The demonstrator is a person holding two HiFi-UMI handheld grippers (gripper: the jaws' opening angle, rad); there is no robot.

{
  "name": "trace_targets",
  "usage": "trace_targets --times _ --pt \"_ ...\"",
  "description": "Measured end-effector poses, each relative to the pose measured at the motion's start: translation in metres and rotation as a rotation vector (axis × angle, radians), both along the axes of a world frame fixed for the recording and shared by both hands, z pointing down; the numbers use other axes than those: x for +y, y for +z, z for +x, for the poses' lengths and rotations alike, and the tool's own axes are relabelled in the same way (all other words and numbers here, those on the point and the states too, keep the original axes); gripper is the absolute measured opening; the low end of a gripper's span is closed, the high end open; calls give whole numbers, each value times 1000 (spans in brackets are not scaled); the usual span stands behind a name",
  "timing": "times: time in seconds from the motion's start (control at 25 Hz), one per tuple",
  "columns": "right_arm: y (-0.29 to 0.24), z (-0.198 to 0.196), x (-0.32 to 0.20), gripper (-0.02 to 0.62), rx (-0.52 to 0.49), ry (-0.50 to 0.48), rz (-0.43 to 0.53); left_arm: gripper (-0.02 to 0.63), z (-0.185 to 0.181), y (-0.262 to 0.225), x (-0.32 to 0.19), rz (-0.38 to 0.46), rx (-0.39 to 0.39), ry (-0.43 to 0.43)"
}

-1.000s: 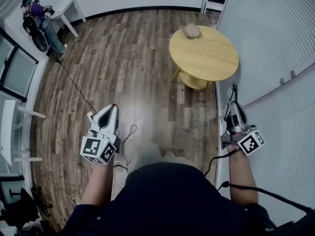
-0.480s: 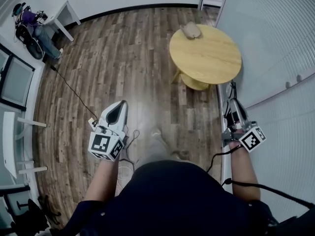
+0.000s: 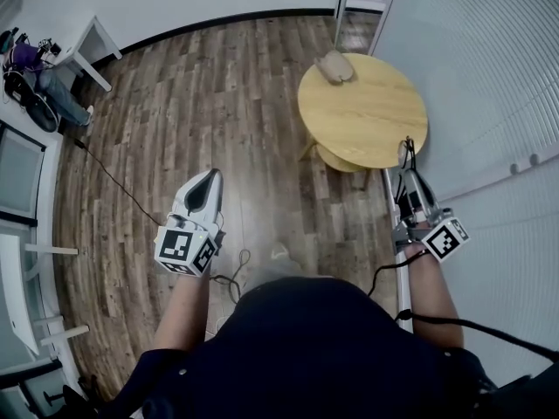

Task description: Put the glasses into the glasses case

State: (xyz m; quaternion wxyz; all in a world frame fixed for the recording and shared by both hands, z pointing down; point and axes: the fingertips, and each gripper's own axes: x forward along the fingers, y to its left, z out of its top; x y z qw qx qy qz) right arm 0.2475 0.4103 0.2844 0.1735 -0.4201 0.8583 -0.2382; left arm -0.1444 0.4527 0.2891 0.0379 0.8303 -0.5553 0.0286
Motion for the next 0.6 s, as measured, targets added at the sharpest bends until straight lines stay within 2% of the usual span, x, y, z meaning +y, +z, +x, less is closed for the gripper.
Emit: trace_targets --times 0.2,0.32,0.44,0.6 --pt "-12 -48 -38 28 10 0 39 5 -44 -7 -49 21 3 23" --pt "-9 -61 -52 28 10 14 51 5 -59 1 -71 19 -10 34" --pt "3 -61 -63 28 -10 33 29 5 -65 11 -90 -3 6 28" --pt "12 -63 -83 28 -11 44 11 5 -58 12 -113 -2 -21 76"
